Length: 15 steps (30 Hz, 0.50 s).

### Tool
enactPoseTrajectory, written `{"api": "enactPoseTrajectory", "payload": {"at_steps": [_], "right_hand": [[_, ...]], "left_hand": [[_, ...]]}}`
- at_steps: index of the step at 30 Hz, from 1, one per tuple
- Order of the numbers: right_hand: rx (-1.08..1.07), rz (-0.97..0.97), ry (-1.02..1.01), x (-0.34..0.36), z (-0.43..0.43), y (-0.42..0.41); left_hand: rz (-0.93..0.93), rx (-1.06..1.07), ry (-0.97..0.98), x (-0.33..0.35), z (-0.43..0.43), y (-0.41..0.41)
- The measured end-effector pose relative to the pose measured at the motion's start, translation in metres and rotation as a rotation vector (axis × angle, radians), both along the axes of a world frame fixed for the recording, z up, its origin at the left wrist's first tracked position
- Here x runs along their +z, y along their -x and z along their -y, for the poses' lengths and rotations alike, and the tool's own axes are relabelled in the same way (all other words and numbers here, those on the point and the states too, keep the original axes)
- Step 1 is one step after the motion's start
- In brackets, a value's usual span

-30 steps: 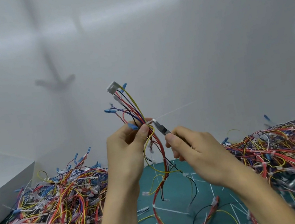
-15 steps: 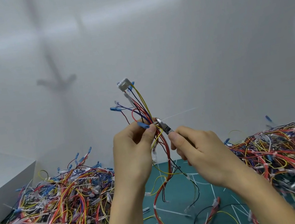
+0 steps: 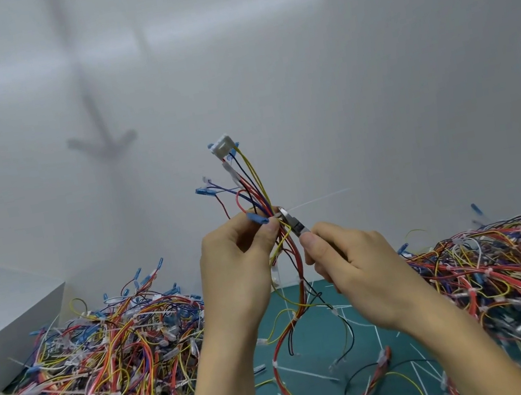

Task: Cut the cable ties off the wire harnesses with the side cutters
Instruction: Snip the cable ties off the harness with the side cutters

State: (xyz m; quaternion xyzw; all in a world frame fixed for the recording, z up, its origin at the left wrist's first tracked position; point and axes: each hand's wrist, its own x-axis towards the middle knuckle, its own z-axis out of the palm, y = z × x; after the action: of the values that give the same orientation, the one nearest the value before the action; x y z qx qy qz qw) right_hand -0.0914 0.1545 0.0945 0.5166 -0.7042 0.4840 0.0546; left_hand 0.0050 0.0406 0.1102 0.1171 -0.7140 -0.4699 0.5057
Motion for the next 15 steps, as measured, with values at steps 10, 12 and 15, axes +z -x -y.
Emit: {"api": "enactPoseTrajectory", "payload": {"at_steps": [10,12,15], "right_hand": [[0.001,-0.017,-0.012,-0.0010,-0.0001,0.0007],[0.003,-0.012,-0.007,-0.0014,-0.0008,0.0014],[0.007,-0.015,-0.009,-0.0017,-0.0015,0.0027]], "left_hand": [[-0.038,-0.054,-0.034,0.0017,0.0032,-0.0046],[-0.040,-0.055,-0.034,0.0018,0.0026,-0.0048],[-0.030,-0.056,-0.029,0.0020,0.0022,-0.0050]]}}
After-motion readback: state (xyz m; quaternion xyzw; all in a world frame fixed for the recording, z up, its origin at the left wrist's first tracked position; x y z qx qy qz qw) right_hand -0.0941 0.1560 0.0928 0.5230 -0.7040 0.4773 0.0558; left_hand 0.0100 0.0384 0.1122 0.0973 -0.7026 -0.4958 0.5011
